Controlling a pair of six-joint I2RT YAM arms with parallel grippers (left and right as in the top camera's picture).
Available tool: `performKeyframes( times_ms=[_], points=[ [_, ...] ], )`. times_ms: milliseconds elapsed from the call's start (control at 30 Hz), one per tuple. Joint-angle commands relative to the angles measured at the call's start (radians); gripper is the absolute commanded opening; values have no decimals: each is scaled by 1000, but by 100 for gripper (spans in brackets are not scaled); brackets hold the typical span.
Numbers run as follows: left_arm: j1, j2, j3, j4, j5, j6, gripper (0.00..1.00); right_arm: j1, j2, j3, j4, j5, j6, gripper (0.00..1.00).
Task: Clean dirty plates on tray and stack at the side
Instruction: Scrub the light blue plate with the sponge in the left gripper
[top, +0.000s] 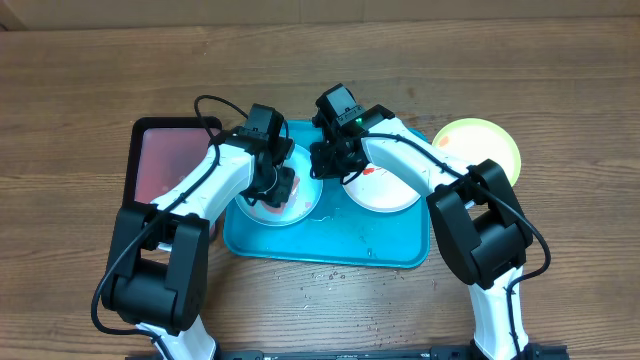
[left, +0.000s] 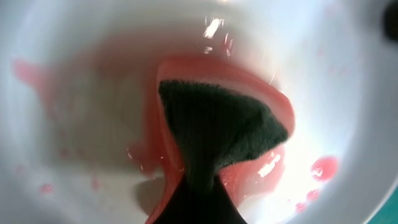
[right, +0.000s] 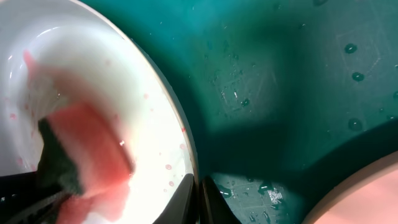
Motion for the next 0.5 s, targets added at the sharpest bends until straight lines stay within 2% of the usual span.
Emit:
performKeyframes(
  times_ms=[0,133,200,267,367,467],
  points=[
    [9,27,-7,-56,-119,103,4,3,8,6,2,3,5,5],
    [21,27,-7,-33,-239,32,4,3,8,5,2,3,5,5],
    [24,27,-6,1,-375,-110,4,3,8,5,2,3,5,5],
    [26,27,-6,42,-452,-191,4,3,8,5,2,3,5,5],
    [25,26,0,112,-415,-204,4,3,8,6,1,3,5,5],
    [25,22,35,140,-241,-198,4,3,8,5,-2,3,5,5]
  ],
)
